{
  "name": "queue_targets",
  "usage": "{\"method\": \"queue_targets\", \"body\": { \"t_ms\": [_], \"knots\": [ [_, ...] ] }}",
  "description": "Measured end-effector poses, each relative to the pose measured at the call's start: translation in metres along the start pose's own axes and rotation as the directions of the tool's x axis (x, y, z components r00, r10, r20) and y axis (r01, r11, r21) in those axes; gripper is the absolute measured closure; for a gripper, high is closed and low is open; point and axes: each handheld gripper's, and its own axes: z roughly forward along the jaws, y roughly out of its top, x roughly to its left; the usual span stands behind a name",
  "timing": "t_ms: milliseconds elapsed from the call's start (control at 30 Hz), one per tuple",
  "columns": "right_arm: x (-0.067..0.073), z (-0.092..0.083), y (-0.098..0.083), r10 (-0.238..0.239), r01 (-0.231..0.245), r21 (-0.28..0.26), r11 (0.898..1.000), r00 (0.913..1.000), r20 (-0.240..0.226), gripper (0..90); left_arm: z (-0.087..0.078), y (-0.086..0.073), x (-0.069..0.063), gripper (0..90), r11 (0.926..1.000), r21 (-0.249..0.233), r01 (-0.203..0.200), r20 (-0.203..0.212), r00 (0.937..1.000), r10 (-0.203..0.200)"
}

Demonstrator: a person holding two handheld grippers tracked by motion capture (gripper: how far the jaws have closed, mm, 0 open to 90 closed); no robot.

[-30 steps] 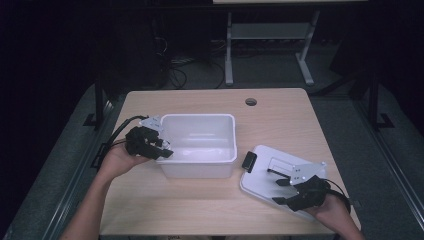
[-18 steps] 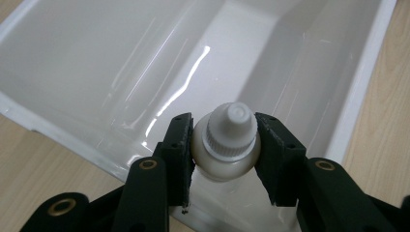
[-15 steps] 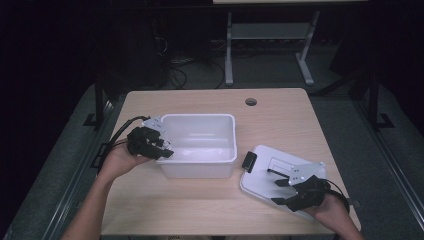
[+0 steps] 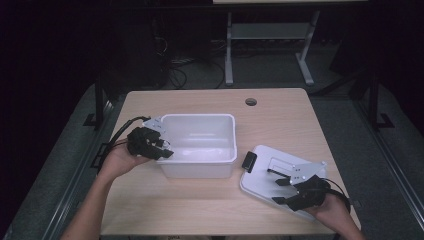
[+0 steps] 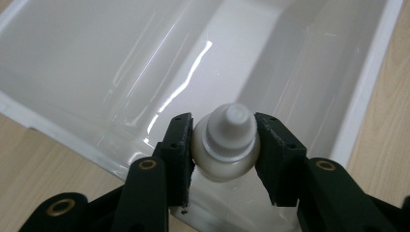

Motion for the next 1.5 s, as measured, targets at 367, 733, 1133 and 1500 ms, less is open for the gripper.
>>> {"method": "queue_targets", "body": {
  "t_ms": [367,733,1133,1500],
  "knots": [
    [0.0,0.001,0.001,0.004,-0.004,0.003,1.0,1.0,-0.001,40.7,-0.01,-0.001,-0.002,59.0,0.9993,-0.036,-0.003,-0.008,1.0,0.003],
    [-0.001,0.001,0.003,0.001,-0.001,0.008,1.0,1.0,-0.001,40.5,-0.033,0.002,-0.013,55.6,0.9989,-0.033,-0.032,-0.014,0.9994,0.031],
    [-0.002,-0.003,0.007,-0.009,0.008,0.015,1.0,0.9999,0.009,40.5,-0.056,-0.002,-0.028,51.0,0.9976,-0.042,-0.055,-0.029,0.9981,0.054],
    [-0.002,-0.006,0.014,-0.022,0.021,0.022,1.0,0.9997,0.013,40.3,-0.068,-0.017,-0.036,48.6,0.9982,-0.034,-0.05,-0.041,0.998,0.049]
  ]
}}
